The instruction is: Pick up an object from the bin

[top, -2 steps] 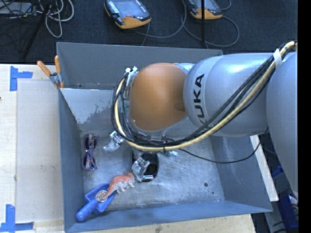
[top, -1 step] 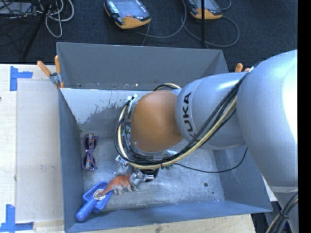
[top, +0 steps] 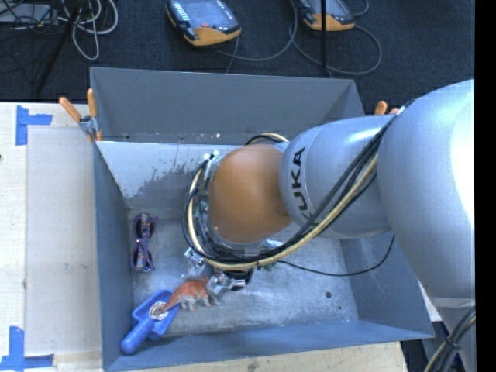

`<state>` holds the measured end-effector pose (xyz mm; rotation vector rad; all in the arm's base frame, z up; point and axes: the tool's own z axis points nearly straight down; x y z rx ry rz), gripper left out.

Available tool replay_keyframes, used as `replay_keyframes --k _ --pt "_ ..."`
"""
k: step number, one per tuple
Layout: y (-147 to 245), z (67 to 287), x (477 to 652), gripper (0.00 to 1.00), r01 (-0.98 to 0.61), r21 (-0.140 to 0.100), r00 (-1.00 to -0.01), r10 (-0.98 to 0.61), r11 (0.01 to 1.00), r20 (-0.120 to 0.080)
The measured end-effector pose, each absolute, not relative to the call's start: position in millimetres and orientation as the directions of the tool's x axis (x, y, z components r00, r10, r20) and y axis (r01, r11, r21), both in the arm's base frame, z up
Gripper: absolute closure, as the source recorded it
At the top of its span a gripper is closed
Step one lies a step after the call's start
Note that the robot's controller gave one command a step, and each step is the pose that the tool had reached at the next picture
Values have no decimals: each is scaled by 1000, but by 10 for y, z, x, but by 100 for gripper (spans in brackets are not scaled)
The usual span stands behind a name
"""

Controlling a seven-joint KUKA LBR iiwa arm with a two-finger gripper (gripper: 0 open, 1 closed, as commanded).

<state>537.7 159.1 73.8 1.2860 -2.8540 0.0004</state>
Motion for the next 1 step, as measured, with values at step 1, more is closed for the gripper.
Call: replay_keyframes --k 1 --pt "1591 743 5375 100 -749 4 -662 -749 662 10"
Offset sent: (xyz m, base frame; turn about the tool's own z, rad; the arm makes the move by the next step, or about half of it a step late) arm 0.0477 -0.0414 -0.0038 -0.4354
